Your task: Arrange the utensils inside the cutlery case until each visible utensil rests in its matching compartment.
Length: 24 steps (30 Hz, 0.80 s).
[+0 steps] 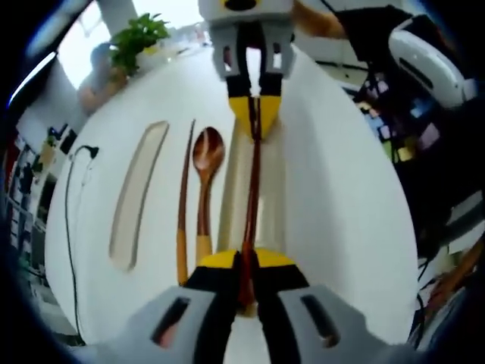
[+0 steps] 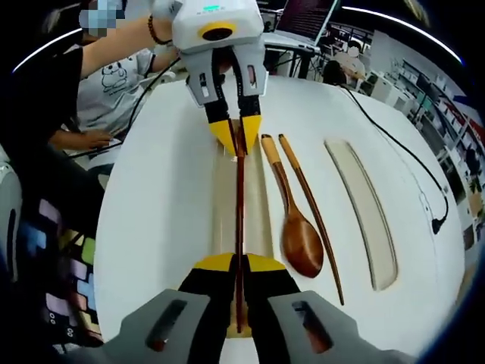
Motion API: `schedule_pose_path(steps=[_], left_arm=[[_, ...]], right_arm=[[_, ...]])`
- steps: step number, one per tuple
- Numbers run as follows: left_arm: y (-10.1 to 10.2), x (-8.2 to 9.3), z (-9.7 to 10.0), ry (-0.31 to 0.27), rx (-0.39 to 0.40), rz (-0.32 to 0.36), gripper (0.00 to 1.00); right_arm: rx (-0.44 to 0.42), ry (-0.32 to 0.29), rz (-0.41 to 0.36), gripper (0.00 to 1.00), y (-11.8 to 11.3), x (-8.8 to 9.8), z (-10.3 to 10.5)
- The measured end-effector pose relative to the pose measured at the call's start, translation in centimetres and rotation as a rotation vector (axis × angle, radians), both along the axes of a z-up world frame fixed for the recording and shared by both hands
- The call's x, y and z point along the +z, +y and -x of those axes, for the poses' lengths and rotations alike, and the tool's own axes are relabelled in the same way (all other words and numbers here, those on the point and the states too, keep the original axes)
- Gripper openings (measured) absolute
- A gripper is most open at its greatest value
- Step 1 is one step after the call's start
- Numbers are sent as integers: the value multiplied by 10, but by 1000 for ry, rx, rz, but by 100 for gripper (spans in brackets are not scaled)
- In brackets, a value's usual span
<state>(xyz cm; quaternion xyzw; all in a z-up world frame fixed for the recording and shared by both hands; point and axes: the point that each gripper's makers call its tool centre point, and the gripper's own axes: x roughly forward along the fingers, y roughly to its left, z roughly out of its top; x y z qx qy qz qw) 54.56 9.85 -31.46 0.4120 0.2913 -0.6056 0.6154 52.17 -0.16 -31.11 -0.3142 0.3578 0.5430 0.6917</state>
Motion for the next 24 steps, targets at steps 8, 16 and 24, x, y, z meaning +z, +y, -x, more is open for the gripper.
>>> schedule_pose_path(steps=[8, 16, 24], left_arm=[[-4, 13, 2, 4, 10, 47, 9], [-5, 25, -7, -30, 40, 76, 10], [-7, 37, -15, -59, 70, 87, 10]], right_arm=[[-7, 29, -76, 4, 0, 19, 2], [-40, -37, -125, 6, -9, 41, -15], [-86, -89, -154, 9, -22, 57, -34]])
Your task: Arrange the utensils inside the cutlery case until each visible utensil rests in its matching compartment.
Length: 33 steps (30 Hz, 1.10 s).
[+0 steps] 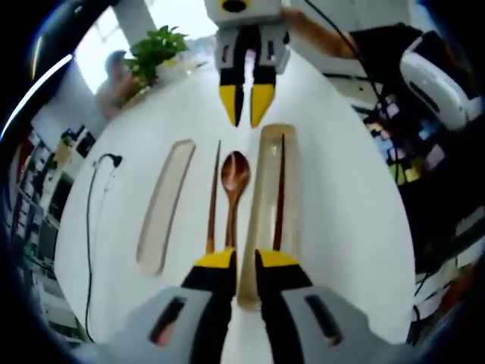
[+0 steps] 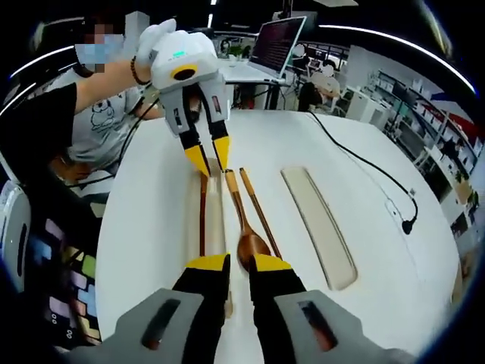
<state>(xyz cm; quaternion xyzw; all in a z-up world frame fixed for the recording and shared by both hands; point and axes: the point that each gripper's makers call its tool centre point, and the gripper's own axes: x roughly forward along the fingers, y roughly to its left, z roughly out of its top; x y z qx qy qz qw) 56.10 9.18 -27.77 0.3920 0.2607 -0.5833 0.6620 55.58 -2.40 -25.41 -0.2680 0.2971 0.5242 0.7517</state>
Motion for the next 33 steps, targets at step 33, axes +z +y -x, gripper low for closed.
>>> schedule_pose_path(steps=[33], left_arm=[[-6, -38, -53, 81, 69, -158, 11]], right_arm=[[100, -6, 230, 15, -22, -58, -54]])
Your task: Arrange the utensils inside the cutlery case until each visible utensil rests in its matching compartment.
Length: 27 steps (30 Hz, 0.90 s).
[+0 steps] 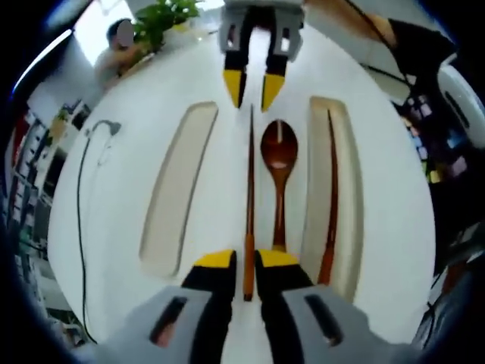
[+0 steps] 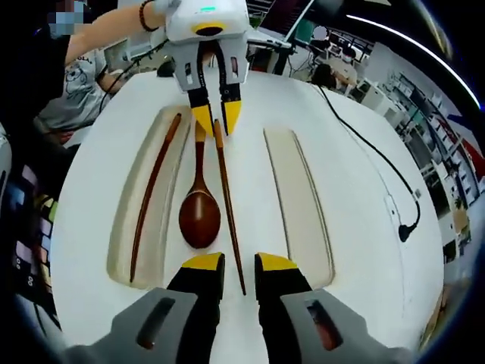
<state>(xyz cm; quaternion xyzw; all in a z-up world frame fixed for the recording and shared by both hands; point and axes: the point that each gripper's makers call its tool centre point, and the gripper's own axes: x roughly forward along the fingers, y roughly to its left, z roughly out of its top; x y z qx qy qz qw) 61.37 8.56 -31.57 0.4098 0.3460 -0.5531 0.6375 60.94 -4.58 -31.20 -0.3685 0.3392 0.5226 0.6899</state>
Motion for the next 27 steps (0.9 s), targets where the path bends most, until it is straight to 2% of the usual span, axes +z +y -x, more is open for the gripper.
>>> schedule_pose_path(steps=[8, 11, 14, 16, 18, 20, 25, 27], left_arm=[[1, -11, -1, 58, 9, -45, 11], [1, -11, -3, 76, 24, -40, 11], [1, -12, -4, 109, 42, -39, 11], [1, -12, -5, 124, 57, -37, 11], [1, -12, -5, 137, 54, -39, 11], [0, -13, -7, 161, 74, -31, 9], [-1, -13, -8, 166, 48, -54, 7], [-2, -14, -6, 135, -1, -90, 7]], right_arm=[[16, 30, 44, 15, 1, -11, -3], [19, 41, 54, 15, 3, -13, -5], [20, 84, 70, 14, 4, -16, -3], [39, 85, 113, 13, 1, -19, -3], [32, 102, 97, 12, 4, -19, -5], [22, 161, 85, 9, 4, -20, 0], [18, 159, 82, 9, 3, -21, 0], [7, 159, 82, 9, 3, -20, 0]])
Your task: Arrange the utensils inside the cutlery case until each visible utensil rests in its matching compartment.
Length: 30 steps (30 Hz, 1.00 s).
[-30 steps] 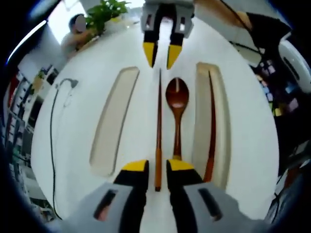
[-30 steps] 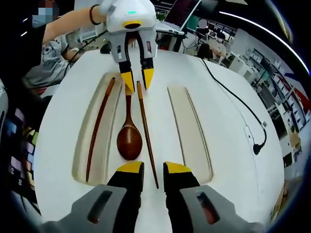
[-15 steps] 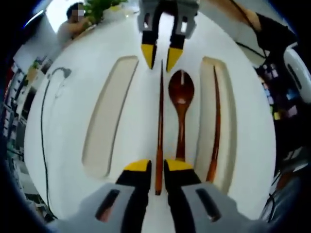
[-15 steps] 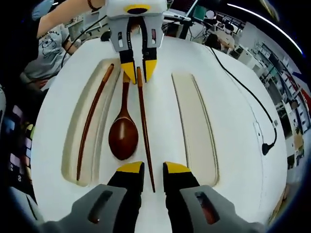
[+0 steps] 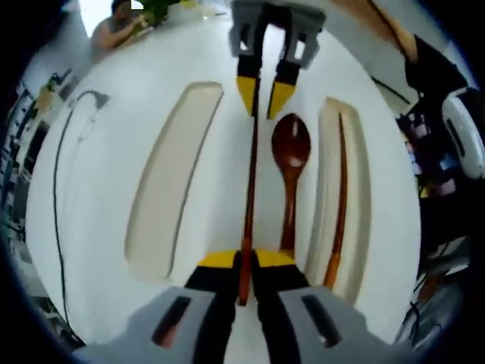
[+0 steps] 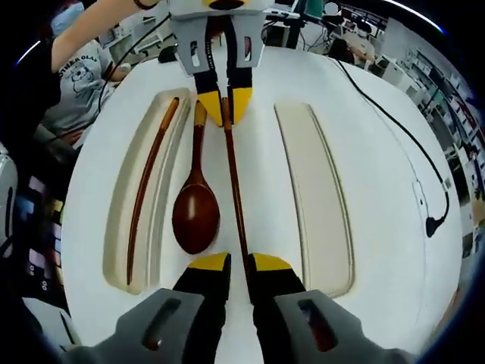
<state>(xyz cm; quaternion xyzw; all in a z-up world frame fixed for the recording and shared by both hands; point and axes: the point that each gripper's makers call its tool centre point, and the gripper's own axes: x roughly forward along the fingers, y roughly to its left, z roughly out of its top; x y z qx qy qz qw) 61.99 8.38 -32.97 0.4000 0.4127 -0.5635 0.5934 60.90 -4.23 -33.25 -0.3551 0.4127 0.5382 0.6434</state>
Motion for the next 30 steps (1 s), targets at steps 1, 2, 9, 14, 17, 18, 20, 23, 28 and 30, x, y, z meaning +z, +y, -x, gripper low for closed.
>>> schedule_pose_path(steps=[1, 2, 9, 14, 17, 18, 20, 23, 28, 30], left_arm=[[-1, 0, 1, -3, 3, -5, 7], [-2, 0, 1, -4, 20, -24, 7], [-3, 1, 2, -11, -4, 20, 6], [-1, 1, 2, -53, -49, 49, 6], [-1, 2, 0, -39, -11, 50, 6], [-1, 2, 0, -46, -28, 44, 6], [-4, 7, -5, -66, -24, 53, 6], [-8, 17, -8, -91, -23, 85, 6], [-5, 28, -3, -109, -47, 72, 6], [-3, 33, -2, -143, -67, 69, 6]], right_arm=[[-5, -2, 2, 8, 0, 0, 0], [-9, -3, 3, 8, 0, 0, 0], [48, -96, 28, 1, 2, 0, 0], [23, -99, -3, 1, 1, 1, -1], [8, -104, -35, 1, 0, 2, -1], [8, -106, -34, 1, 2, 2, 1], [32, -146, -6, 0, -1, 3, 1], [18, -178, -7, 0, -6, 7, -3], [14, -195, -69, 0, -2, 26, 4], [-13, -266, -91, 0, -1, 44, 0]])
